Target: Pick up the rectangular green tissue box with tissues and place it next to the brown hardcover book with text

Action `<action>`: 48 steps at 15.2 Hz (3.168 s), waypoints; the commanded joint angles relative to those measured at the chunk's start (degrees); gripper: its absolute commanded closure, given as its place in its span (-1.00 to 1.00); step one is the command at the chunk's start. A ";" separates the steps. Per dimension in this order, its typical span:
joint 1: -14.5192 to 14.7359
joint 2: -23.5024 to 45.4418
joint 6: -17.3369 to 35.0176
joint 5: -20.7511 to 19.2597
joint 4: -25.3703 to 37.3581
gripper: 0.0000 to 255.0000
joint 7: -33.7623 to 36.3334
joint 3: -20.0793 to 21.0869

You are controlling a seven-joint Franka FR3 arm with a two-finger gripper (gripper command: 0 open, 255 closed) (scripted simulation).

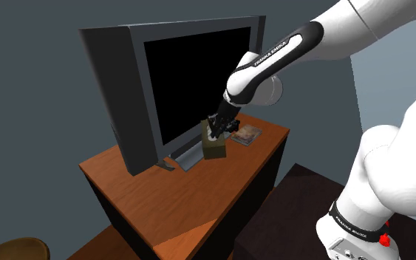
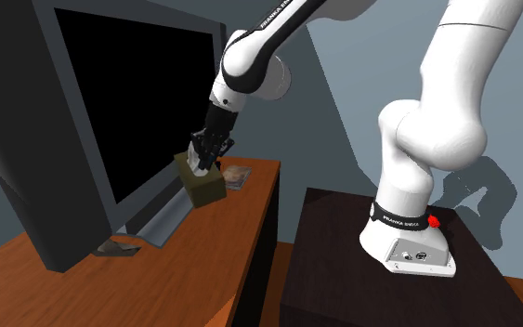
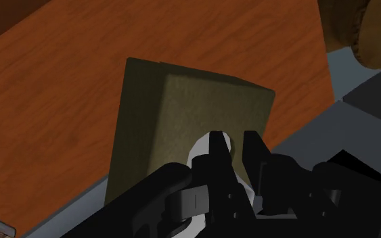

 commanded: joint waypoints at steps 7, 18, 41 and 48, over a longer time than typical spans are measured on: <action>-4.00 3.51 -5.92 3.08 5.29 1.00 -14.83 -9.24; -11.14 15.38 -17.73 9.59 20.36 1.00 -32.54 -18.38; -19.71 33.46 -18.06 24.82 29.26 1.00 -49.91 -16.27; -21.31 37.74 -15.88 29.37 29.84 1.00 -53.99 -14.07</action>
